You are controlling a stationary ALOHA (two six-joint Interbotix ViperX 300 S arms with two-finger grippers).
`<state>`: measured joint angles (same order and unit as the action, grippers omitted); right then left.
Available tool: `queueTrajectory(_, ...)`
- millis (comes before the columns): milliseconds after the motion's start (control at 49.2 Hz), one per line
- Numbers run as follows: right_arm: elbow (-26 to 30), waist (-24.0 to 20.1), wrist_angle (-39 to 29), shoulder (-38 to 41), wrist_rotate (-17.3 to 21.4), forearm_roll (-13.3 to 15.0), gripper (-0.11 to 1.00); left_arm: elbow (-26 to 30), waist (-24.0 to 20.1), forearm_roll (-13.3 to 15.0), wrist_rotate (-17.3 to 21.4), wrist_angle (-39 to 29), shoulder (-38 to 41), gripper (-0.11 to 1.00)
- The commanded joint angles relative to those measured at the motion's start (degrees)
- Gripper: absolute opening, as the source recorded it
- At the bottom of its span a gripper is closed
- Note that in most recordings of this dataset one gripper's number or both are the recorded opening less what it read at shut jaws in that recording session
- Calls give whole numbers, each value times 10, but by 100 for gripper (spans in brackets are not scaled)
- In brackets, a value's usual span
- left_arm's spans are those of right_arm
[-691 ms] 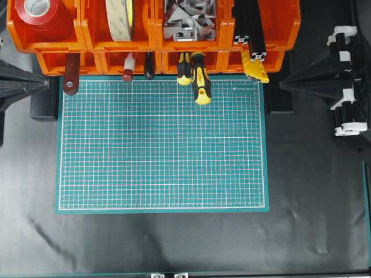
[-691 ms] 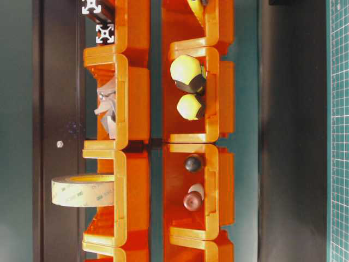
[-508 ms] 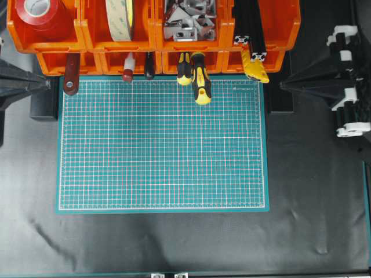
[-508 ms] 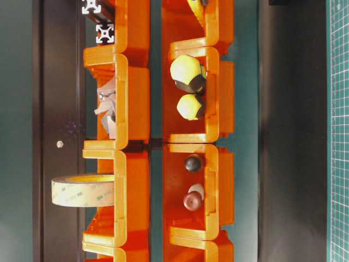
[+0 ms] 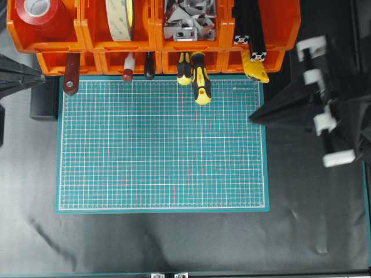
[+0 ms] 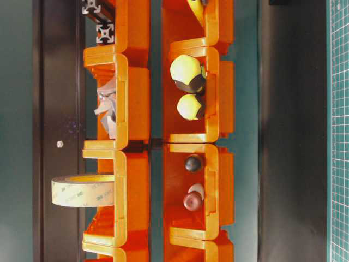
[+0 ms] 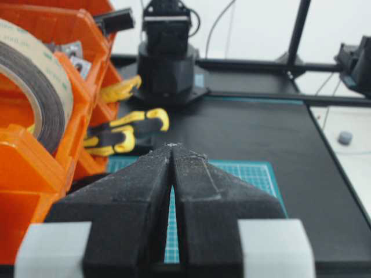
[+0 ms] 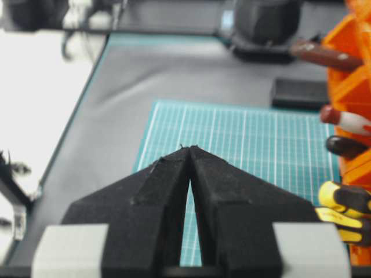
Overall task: Pick screwdriver from container rack with right arm.
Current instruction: 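Move the right gripper over the mat toward the hanging screwdrivers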
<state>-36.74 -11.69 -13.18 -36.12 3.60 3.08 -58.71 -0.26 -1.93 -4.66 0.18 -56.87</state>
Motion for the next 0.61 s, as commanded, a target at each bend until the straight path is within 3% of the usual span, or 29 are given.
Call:
queueTrajectory(0,70,-11,-91,34,1,25,2,19,-3,-2,-2,-4,-4,0)
queueTrajectory(41,89,-17,-123,47,1,43,2,19,-3,-2,-1,-8,-7,0)
queueTrajectory(203,149,-59,-256,95,16,168,2,20,-3,-2,-2,-29,-12,0)
queueTrajectory(305,167,-91,-322,117,75,258,2,20,-3,-3,-3,-35,-11,0)
queueTrajectory(447,164,-155,-396,160,206,439,2,19,-3,-2,-3,-35,-8,0)
queueTrajectory(589,155,-221,-518,221,320,622,2,18,-2,-2,-4,-35,-4,0)
